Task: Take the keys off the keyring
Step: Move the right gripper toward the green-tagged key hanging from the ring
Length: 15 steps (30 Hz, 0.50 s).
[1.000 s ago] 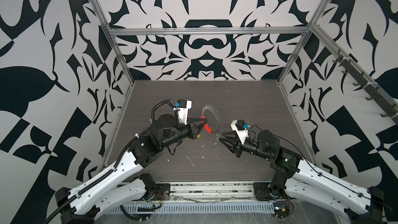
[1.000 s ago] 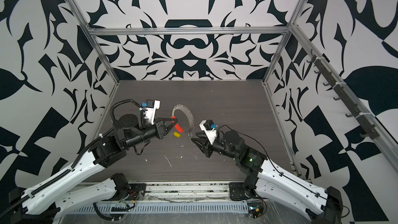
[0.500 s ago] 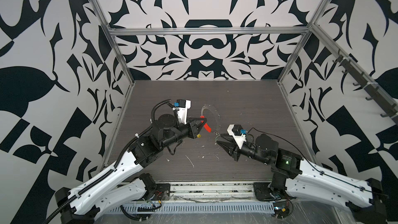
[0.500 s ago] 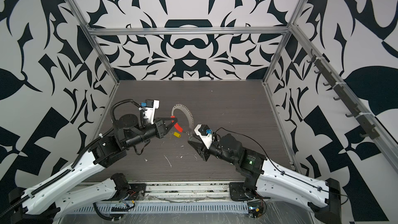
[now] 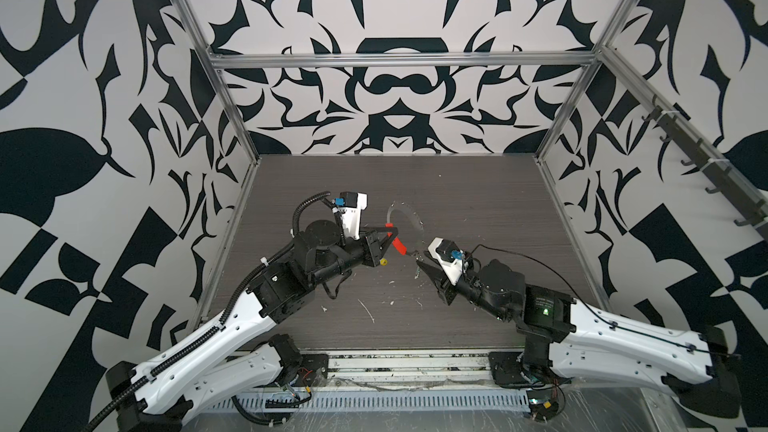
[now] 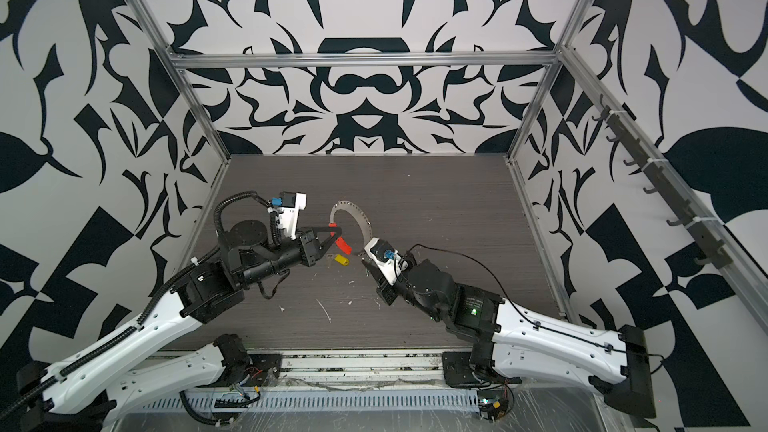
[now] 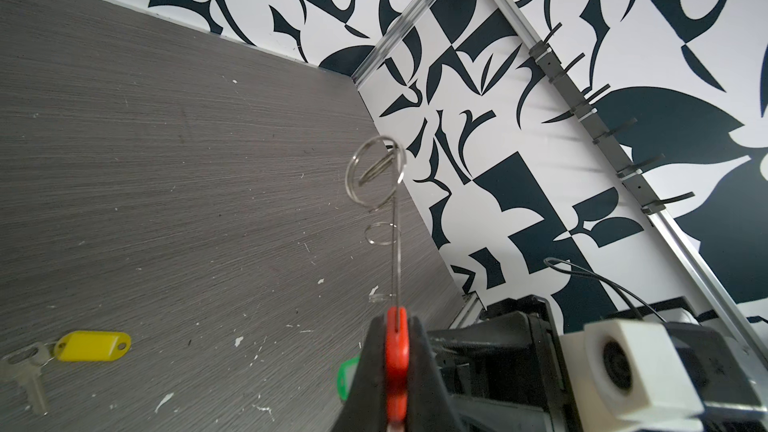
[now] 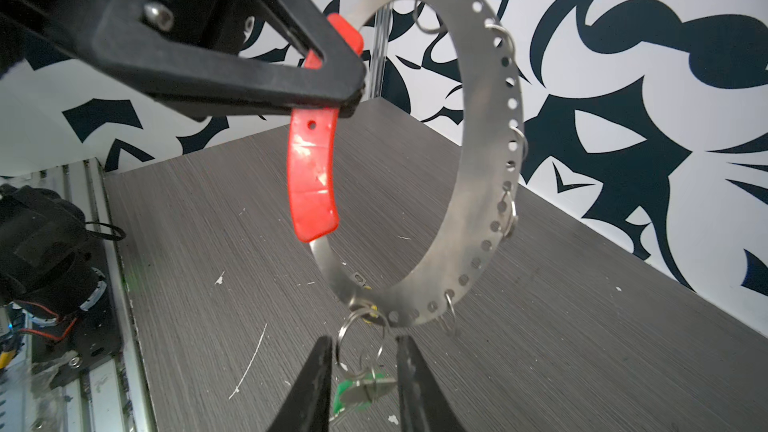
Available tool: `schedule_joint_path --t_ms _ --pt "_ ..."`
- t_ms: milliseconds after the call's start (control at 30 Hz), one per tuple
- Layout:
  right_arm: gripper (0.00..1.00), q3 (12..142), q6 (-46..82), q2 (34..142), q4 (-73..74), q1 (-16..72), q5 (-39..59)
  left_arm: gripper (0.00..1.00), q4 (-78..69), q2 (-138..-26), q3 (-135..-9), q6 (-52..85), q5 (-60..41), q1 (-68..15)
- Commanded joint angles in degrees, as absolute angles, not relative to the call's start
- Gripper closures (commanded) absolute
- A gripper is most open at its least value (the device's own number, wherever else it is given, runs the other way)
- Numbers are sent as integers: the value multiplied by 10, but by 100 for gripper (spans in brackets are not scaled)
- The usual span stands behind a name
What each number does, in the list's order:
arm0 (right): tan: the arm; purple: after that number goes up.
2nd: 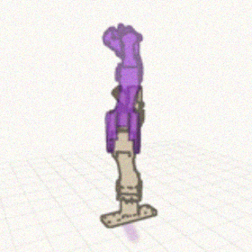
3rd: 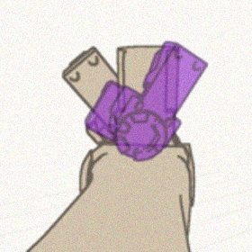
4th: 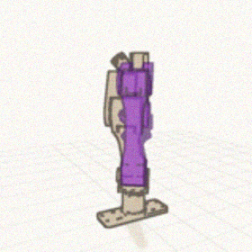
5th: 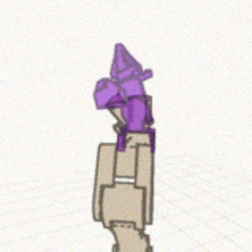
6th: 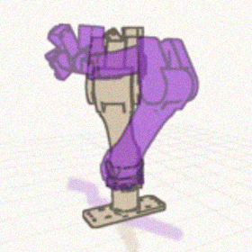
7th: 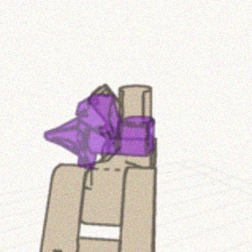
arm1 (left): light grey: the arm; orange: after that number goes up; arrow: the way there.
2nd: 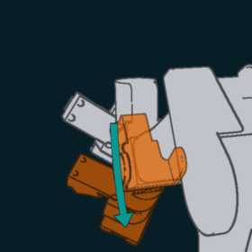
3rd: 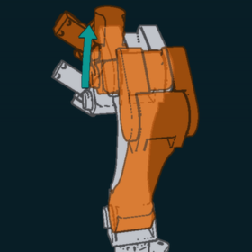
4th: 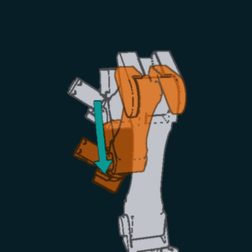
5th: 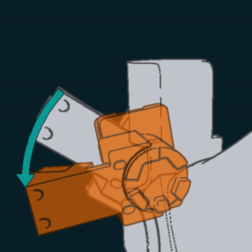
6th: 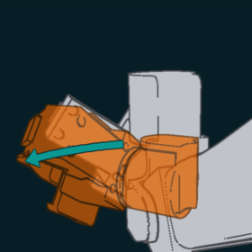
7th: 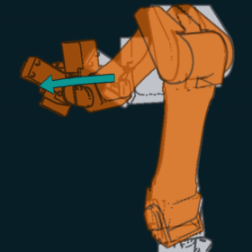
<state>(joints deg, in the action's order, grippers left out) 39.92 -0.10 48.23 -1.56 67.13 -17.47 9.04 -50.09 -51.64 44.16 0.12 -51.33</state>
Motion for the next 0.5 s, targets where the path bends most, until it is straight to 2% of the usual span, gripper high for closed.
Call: schedule_joint_path --t_ms 0,467 --pt "73 431 -10 487 -12 675 -203 100 92 -492 -543 447 8 -512" --pt "89 437 -14 491 -5 675 -211 100 93 -490 -545 452 1 -512"
